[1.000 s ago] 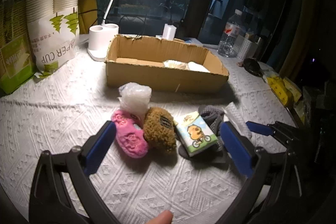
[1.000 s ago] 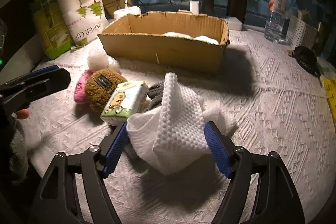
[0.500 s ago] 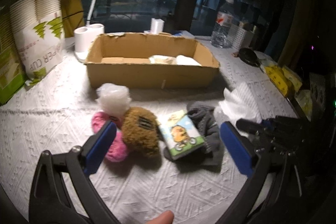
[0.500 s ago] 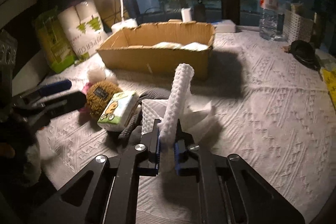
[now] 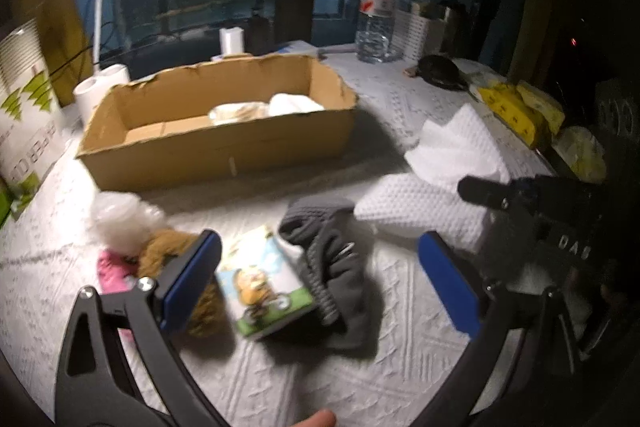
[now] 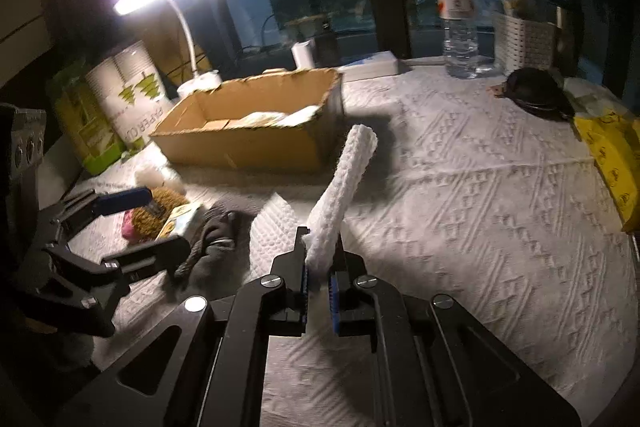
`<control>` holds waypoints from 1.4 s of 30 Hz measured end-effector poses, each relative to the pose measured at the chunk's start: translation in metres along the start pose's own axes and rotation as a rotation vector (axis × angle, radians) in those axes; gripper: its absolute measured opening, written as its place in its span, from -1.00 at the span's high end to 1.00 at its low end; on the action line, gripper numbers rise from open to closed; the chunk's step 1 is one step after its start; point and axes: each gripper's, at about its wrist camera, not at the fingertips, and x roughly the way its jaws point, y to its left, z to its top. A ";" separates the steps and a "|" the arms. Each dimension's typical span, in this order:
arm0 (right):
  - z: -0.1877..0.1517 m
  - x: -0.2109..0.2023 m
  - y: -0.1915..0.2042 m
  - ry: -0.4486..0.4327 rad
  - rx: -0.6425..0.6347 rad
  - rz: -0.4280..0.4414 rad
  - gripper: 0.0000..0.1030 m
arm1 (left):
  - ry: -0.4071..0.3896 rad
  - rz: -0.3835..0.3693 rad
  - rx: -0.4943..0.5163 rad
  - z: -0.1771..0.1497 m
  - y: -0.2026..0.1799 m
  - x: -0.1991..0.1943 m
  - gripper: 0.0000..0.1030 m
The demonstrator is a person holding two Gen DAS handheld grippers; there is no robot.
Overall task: Organize soft objects
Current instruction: 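Grasp the grey glove with the left gripper while the right gripper holds the white cloth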
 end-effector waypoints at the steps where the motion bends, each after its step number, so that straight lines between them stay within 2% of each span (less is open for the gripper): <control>1: 0.001 -0.001 -0.004 -0.005 0.008 -0.002 0.84 | 0.000 -0.005 0.012 0.001 -0.003 0.003 -0.93; 2: 0.002 -0.002 -0.007 -0.009 0.013 -0.003 0.84 | 0.001 -0.011 0.021 0.002 -0.005 0.005 -0.91; 4: 0.002 -0.004 -0.014 -0.016 0.022 -0.007 0.84 | 0.015 -0.038 0.036 0.003 -0.010 0.011 -0.74; 6: 0.002 -0.004 -0.020 -0.020 0.033 -0.008 0.84 | 0.034 -0.054 0.044 0.003 -0.013 0.017 -0.72; 10: 0.001 -0.003 -0.026 -0.021 0.045 -0.005 0.84 | 0.096 -0.016 0.041 0.000 -0.013 0.034 -0.72; 13: -0.001 -0.002 -0.027 -0.021 0.048 0.001 0.84 | 0.111 0.020 0.062 0.000 -0.015 0.040 -0.71; 14: -0.001 -0.002 -0.028 -0.020 0.049 0.002 0.84 | 0.112 0.023 0.066 0.000 -0.015 0.041 -0.65; 15: -0.001 -0.001 -0.028 -0.020 0.050 0.002 0.84 | 0.113 0.029 0.068 0.000 -0.015 0.042 -0.40; 18: -0.001 -0.003 -0.028 -0.026 0.053 0.002 0.84 | 0.120 0.043 0.077 0.000 -0.015 0.044 -0.07; 24: 0.002 -0.006 -0.026 -0.039 0.047 0.000 0.84 | 0.186 0.031 0.140 -0.009 -0.024 0.058 -0.04; 25: 0.003 -0.007 -0.025 -0.041 0.046 0.000 0.84 | 0.175 0.030 0.138 -0.011 -0.024 0.058 -0.03; 26: 0.003 -0.009 -0.025 -0.045 0.045 -0.001 0.84 | 0.176 0.024 0.133 -0.011 -0.023 0.057 0.08; 27: 0.004 -0.009 -0.024 -0.047 0.045 -0.002 0.84 | 0.172 0.023 0.133 -0.010 -0.022 0.056 0.28; 28: 0.004 -0.010 -0.024 -0.048 0.044 -0.004 0.84 | 0.168 0.021 0.127 -0.009 -0.020 0.054 0.33; 33: 0.008 -0.015 -0.018 -0.056 0.033 -0.011 0.84 | 0.158 -0.035 0.105 -0.008 -0.016 0.044 0.44; 42: 0.020 -0.023 -0.004 -0.077 0.001 -0.012 0.84 | 0.069 -0.089 0.062 0.005 -0.009 0.008 0.45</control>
